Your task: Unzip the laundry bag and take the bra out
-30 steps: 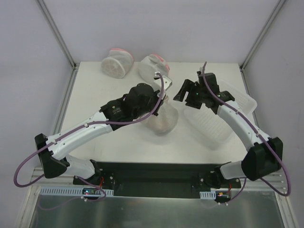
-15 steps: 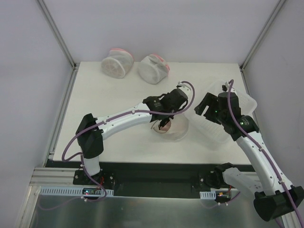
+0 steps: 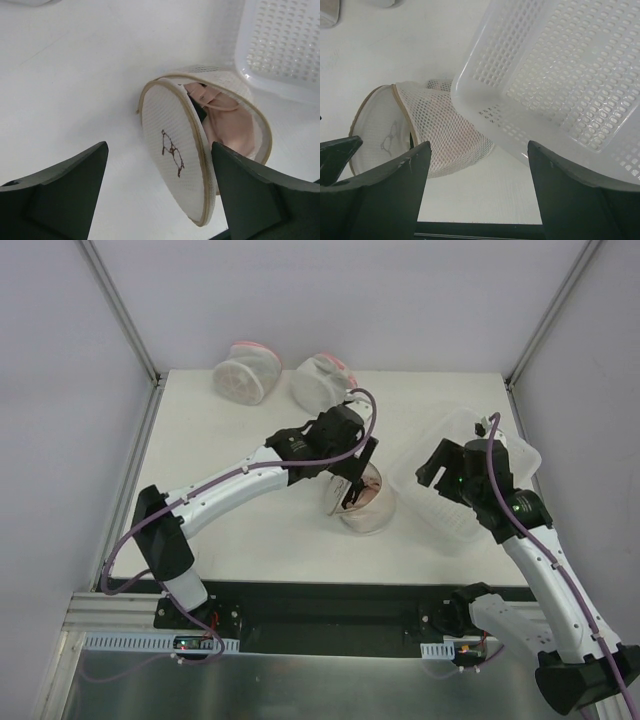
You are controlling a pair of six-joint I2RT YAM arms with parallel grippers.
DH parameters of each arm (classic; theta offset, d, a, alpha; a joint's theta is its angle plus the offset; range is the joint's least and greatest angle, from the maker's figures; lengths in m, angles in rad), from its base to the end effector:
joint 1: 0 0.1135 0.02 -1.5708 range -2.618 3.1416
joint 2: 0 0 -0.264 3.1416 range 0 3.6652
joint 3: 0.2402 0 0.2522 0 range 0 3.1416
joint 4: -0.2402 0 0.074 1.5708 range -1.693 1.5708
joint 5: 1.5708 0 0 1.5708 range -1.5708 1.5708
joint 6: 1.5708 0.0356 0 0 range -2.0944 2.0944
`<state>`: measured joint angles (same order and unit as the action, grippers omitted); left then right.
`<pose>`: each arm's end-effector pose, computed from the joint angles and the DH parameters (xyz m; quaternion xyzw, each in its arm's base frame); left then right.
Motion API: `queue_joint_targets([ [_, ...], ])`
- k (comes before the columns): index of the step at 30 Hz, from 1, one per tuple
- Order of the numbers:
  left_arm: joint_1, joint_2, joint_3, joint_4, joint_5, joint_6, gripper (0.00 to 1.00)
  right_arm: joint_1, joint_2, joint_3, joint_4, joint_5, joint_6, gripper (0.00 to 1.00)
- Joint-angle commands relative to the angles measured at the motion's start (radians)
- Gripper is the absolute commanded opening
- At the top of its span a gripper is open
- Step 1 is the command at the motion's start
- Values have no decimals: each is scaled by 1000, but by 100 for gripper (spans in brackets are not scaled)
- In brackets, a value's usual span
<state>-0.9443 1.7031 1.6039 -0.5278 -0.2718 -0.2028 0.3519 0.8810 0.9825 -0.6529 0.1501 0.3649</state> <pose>0.2377 -0.3121 0.3471 0.2623 0.8448 -0.1430 0.4438 0.1733 0.0580 0.3444 0.0422 0.8702 0.1094 0.4786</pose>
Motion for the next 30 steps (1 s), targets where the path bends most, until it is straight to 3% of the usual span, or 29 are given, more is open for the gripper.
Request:
queue_joint_targets([
  [1,12,-106,-65,-8,86,-33,84,-5,-19,-7,-4,16,6,81],
  [8,13,-96,-113,-1,103,-76,79,-4,-5,-8,18,-12,19,81],
  [10,12,-85,-119,2,91,-79,70,-4,-8,-7,13,-11,17,81],
  [11,13,-83,-121,2,88,-78,63,-4,-11,-5,10,-11,14,81],
  [12,15,-80,-122,2,85,-72,41,-5,-11,-4,9,-12,11,81],
  [13,16,-82,-122,2,85,-67,26,-4,-13,-2,7,-15,8,81],
  [14,18,-83,-124,0,83,-64,2,-2,-14,1,4,-20,6,81],
  [22,105,-266,-202,3,98,-112,0,97,44,85,41,-49,-14,75],
  [30,151,-431,-226,14,155,-139,0,355,228,246,101,5,-32,65],
])
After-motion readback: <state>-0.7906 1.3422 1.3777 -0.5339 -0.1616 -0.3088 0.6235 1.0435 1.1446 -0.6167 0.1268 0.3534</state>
